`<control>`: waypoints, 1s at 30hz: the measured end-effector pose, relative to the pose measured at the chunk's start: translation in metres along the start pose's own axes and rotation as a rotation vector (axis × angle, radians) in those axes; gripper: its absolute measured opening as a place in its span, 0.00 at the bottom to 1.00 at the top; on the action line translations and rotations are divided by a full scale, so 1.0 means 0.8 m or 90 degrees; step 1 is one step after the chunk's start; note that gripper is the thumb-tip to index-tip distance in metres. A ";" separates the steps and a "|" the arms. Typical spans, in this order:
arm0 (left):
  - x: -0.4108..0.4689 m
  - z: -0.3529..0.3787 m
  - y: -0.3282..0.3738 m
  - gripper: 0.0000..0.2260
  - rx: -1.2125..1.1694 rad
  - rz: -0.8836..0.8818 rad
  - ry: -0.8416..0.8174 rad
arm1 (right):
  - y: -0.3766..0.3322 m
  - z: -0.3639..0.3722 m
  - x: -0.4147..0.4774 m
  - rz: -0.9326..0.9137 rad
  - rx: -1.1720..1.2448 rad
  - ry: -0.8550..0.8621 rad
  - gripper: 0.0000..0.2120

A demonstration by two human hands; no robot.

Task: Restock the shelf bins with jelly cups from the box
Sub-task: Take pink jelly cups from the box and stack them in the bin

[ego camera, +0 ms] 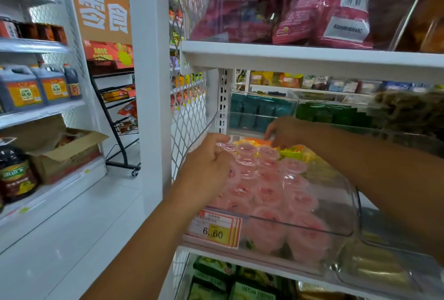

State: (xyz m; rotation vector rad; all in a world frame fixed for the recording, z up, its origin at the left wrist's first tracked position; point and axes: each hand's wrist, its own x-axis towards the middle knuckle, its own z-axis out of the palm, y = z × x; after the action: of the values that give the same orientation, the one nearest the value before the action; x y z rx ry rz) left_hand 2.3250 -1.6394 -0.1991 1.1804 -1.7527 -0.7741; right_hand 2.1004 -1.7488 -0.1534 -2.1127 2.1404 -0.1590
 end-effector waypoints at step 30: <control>-0.008 0.002 0.000 0.19 0.129 0.113 -0.092 | -0.010 -0.045 -0.040 -0.092 -0.137 0.060 0.06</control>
State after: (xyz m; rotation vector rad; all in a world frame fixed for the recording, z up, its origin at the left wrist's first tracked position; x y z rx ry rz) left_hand 2.3248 -1.6336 -0.2020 1.1020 -2.0640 -0.5993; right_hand 2.1026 -1.7176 -0.1161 -2.4287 2.1416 -0.0440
